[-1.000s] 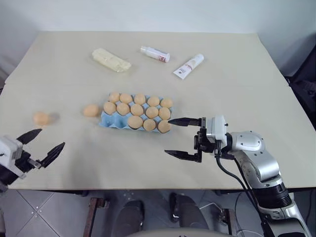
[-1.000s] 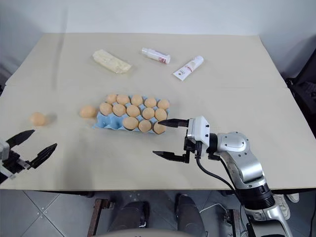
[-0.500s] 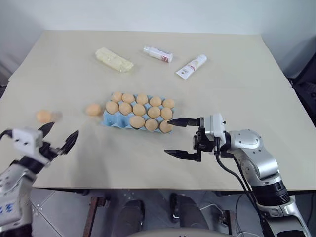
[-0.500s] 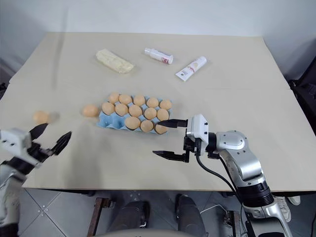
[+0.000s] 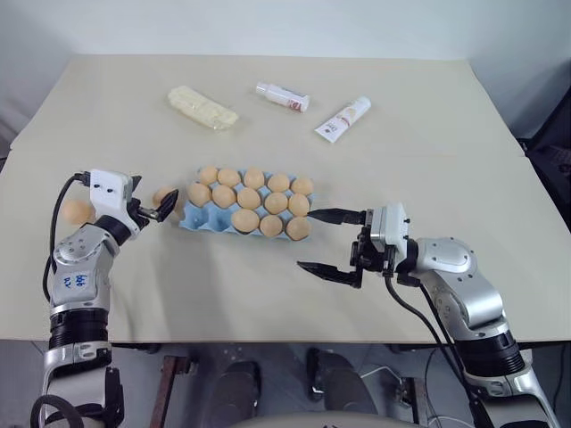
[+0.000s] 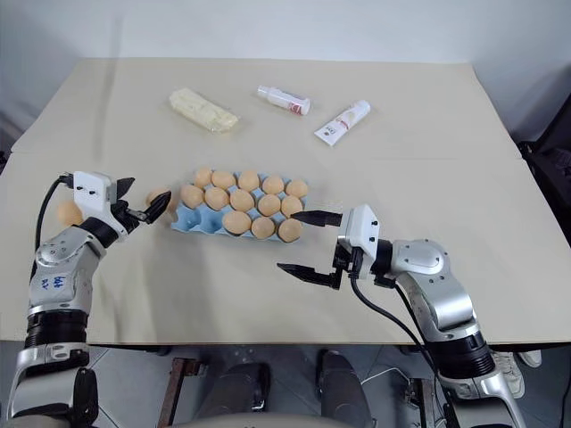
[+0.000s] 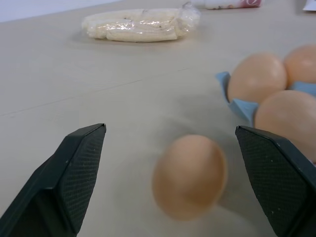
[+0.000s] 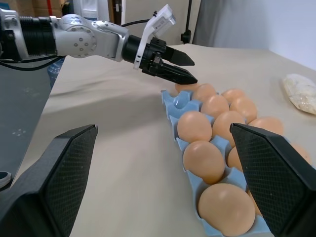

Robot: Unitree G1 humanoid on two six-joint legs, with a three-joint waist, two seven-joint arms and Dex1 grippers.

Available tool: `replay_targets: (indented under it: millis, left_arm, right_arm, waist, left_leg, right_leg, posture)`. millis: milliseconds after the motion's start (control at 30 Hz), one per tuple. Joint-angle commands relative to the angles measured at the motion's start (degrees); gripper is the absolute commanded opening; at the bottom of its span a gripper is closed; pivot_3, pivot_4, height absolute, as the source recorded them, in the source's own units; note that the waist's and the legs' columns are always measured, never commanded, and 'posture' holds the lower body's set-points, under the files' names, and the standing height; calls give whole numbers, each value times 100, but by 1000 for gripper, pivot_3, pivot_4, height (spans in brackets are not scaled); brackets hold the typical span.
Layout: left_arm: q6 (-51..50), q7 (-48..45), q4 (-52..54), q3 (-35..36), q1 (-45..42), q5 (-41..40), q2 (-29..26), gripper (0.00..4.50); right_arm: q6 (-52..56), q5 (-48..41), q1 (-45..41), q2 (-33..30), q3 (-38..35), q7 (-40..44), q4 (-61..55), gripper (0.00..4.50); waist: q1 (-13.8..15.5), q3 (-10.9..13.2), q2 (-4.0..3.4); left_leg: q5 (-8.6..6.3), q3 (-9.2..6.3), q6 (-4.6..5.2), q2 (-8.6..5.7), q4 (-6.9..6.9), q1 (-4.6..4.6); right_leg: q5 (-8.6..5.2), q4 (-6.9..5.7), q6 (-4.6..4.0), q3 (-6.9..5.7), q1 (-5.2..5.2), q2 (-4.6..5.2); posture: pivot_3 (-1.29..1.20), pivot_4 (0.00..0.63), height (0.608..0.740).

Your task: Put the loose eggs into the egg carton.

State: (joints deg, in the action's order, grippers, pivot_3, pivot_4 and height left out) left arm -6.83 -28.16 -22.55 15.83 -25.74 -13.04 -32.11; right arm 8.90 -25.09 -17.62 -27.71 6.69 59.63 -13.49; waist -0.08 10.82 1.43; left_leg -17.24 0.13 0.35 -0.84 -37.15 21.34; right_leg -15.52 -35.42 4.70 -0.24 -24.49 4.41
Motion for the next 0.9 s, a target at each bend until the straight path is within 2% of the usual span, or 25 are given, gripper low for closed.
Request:
replay_targets:
  millis: [33,200,300,500,633,733,900]
  left_arm:
    - [186,-38,-207,-128,-184,93,57,4482]
    - [229,3,-729,-218,-436,107,179,4482]
    - [228,49,-903,-257,-497,153,172,3963]
    - [434,-116,-836,-177,-383,39,116,2118]
    - [1039,-770,-150,75,-186,-509,161,2118]
    - [935,-1430,524,77,-36,-1036,183,2118]
    - [689,-2348,1078,-573,198,-942,-10,2118]
  right_arm:
    - [-88,-10,40,21,-74,-112,-258,4500]
    - [-135,32,56,67,-46,-189,-220,4500]
    - [-137,31,47,77,-47,-198,-221,4500]
    - [-147,45,50,86,-62,-228,-206,4500]
    - [-132,56,124,73,-47,-241,-252,4500]
    - [-124,53,172,51,-59,-241,-268,4500]
    - [-61,64,189,-28,-180,-321,-286,4500]
  waist:
    - [-5,0,0]
    - [0,0,1]
    - [-4,0,1]
    - [-5,0,1]
    - [-9,0,1]
    - [-2,0,1]
    - [-4,0,1]
  left_leg:
    - [0,1,0,0,-1,0]
    - [1,-2,-1,0,-2,0]
    - [1,1,0,-1,-4,0]
    - [1,1,0,-1,-4,0]
    - [1,1,0,0,-2,0]
    - [0,-2,-1,1,0,3]
    - [1,-1,1,-1,-4,-2]
  right_leg:
    - [0,-1,0,1,0,0]
    - [1,-5,1,-3,0,-1]
    - [1,-6,2,1,0,-1]
    - [1,-6,2,0,-1,-1]
    - [1,-5,2,2,-2,0]
    - [1,0,1,1,-2,2]
    - [1,0,1,3,5,5]
  posture:
    - [0,150,740]
    - [0,150,740]
    - [0,150,740]
    - [0,150,740]
    - [0,150,740]
    - [0,150,740]
    - [0,150,740]
